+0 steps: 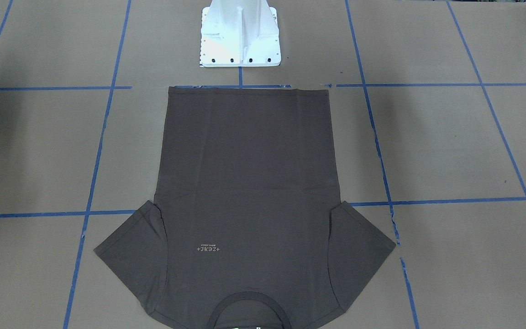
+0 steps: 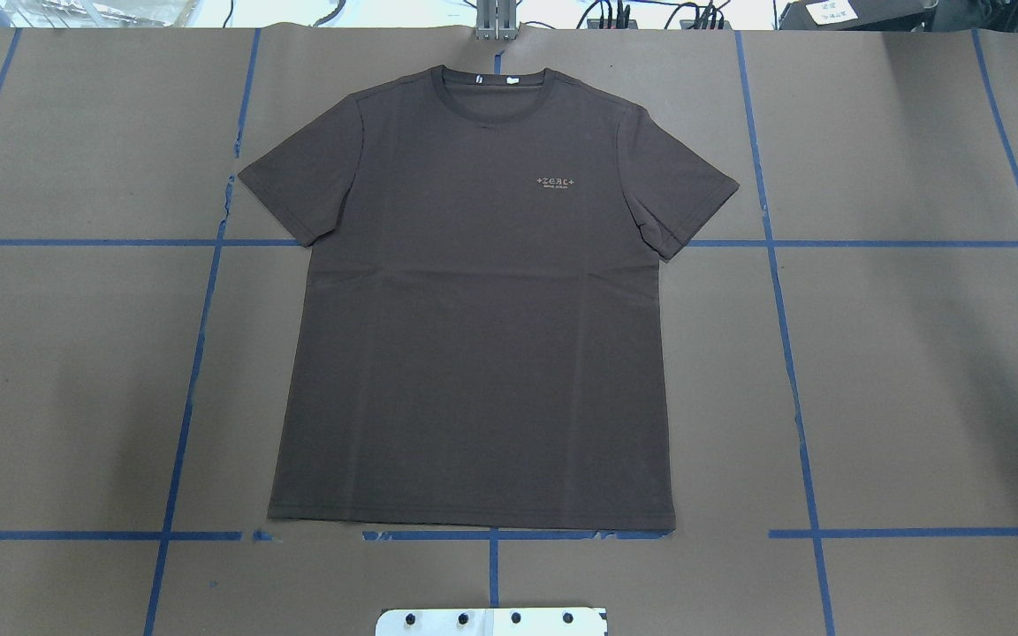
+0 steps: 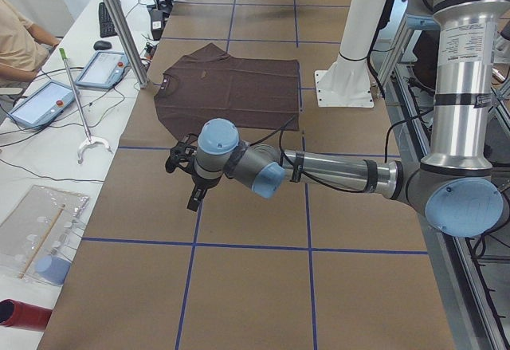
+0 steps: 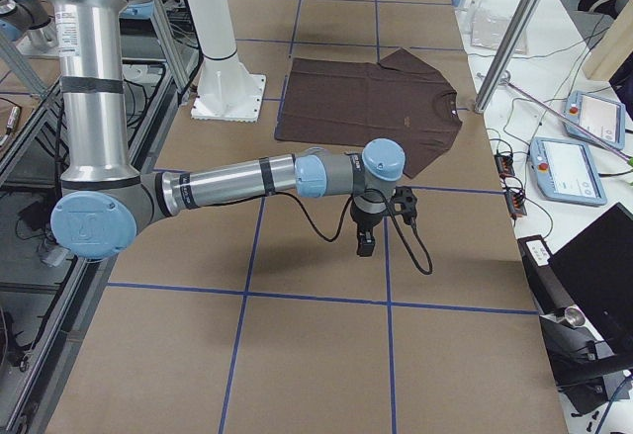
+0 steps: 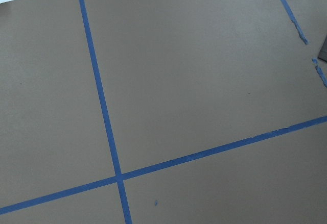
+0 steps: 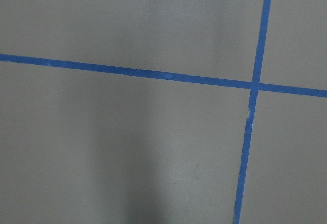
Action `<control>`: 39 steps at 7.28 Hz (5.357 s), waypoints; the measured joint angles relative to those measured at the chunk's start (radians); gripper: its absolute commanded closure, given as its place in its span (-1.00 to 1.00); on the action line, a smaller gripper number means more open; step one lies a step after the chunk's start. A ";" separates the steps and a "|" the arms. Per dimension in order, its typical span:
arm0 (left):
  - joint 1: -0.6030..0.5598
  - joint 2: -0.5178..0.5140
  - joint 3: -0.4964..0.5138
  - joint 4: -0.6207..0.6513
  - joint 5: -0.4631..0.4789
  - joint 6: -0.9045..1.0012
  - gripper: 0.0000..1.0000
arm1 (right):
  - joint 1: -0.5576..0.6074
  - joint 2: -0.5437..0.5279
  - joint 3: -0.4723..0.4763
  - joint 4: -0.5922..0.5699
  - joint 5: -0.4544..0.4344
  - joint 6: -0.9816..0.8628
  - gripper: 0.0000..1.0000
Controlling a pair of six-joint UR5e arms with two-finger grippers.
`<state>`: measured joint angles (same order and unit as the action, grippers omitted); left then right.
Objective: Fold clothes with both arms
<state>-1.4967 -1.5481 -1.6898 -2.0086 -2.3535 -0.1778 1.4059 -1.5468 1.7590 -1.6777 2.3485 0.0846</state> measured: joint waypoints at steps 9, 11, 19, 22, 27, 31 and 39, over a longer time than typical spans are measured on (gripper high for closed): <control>0.007 0.051 0.032 -0.005 0.014 -0.005 -1.00 | -0.171 0.125 -0.059 0.161 0.008 0.145 -1.00; 0.012 0.060 0.031 -0.013 0.010 -0.003 -1.00 | -0.274 0.207 -0.145 0.334 -0.004 0.425 -0.99; 0.042 0.065 0.030 -0.025 0.007 -0.003 -1.00 | -0.480 0.517 -0.513 0.602 -0.275 1.034 -0.47; 0.044 0.073 0.029 -0.056 0.006 -0.005 -1.00 | -0.481 0.573 -0.593 0.603 -0.306 1.058 -0.46; 0.051 0.074 0.033 -0.060 0.008 0.002 -1.00 | -0.481 0.612 -0.664 0.604 -0.327 1.061 -0.23; 0.050 0.074 0.039 -0.082 0.009 0.005 -1.00 | -0.481 0.630 -0.688 0.604 -0.327 1.064 1.00; 0.050 0.071 0.026 -0.087 -0.068 -0.009 -1.00 | -0.564 0.848 -0.746 0.599 -0.346 1.275 1.00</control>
<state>-1.4463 -1.4766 -1.6635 -2.0959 -2.4211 -0.1866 0.8422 -0.6986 1.0133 -1.0787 2.0022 1.3591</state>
